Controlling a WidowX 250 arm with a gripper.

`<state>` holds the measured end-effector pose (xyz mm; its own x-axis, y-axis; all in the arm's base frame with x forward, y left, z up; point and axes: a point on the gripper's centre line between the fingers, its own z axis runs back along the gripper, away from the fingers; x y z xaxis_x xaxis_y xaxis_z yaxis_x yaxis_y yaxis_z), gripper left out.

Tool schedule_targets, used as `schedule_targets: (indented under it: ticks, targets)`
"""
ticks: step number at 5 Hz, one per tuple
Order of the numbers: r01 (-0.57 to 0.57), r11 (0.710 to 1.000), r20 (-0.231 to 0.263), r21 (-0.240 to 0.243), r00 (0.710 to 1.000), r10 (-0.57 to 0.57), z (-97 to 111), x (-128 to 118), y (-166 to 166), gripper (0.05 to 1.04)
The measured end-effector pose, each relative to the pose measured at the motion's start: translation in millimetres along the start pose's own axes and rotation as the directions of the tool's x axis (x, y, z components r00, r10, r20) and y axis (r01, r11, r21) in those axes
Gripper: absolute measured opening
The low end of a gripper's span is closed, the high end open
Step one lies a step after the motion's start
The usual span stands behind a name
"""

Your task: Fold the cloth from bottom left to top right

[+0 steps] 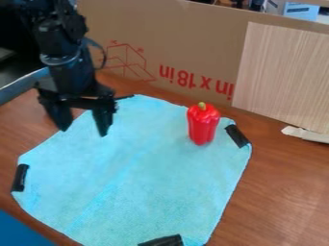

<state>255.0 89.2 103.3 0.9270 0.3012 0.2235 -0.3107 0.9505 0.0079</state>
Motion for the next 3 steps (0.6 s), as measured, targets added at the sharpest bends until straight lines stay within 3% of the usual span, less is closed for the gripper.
schedule_targets:
  ticks: [1, 2, 3]
  targets:
    - [-0.037, 0.999, -0.019, 0.021, 0.999, 0.038, -1.7, -17.2, 31.1, 1.0]
    - [-0.126, 0.989, -0.03, -0.083, 0.992, 0.124, -12.0, -33.9, 62.3, 1.0]
    - [-0.177, 0.976, 0.018, -0.123, 0.983, 0.181, -30.5, -48.1, 82.7, 1.0]
